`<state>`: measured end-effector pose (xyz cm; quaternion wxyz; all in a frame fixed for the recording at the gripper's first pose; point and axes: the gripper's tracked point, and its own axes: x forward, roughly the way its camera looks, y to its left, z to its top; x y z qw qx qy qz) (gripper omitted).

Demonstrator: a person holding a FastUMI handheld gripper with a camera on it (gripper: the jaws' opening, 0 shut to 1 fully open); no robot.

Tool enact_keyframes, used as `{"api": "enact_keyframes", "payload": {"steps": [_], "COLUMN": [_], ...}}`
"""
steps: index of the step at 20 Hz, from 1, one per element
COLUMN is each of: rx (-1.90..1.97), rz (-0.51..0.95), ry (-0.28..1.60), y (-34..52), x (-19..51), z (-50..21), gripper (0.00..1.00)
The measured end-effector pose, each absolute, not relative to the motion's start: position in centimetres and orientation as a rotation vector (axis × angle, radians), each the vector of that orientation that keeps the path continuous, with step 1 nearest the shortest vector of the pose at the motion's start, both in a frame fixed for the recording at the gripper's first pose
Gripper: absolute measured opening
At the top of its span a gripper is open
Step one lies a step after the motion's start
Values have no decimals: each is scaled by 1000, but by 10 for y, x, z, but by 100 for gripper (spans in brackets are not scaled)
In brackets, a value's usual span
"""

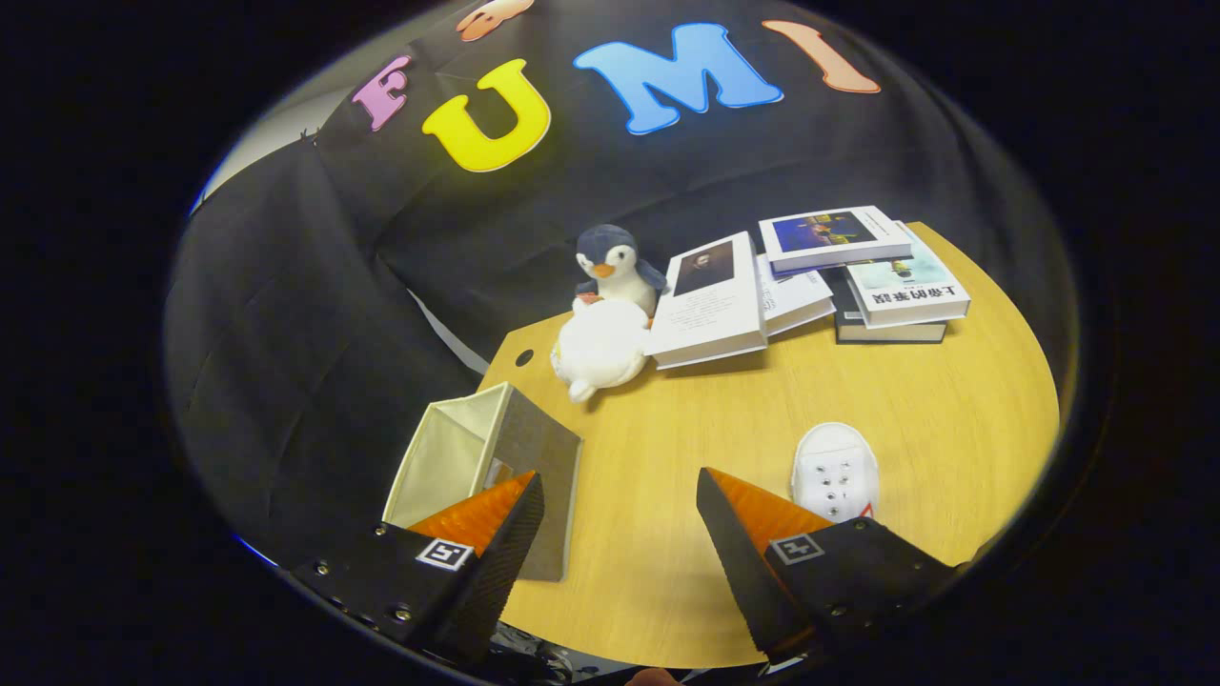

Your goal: Open the storage box then place both shoes into the box .Put the left shoe in first, then the right shoe, with the right side of both shoes facing outward in a uniform manner.

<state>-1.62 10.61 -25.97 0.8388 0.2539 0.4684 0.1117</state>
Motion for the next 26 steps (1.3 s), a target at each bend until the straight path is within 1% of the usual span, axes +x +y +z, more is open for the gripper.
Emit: {"api": "enact_keyframes", "payload": {"steps": [6, 12, 20, 26], "rx": [460, 392, 207, 139], "rz": [135, 65, 62, 88], "ry": [1013, 1089, 1194, 1263], "y": [36, -14, -44, -41], "x": [-31, -53, -80, -91], "z": [-298, -346, -393, -416], "gripper": [97, 97, 98, 98]}}
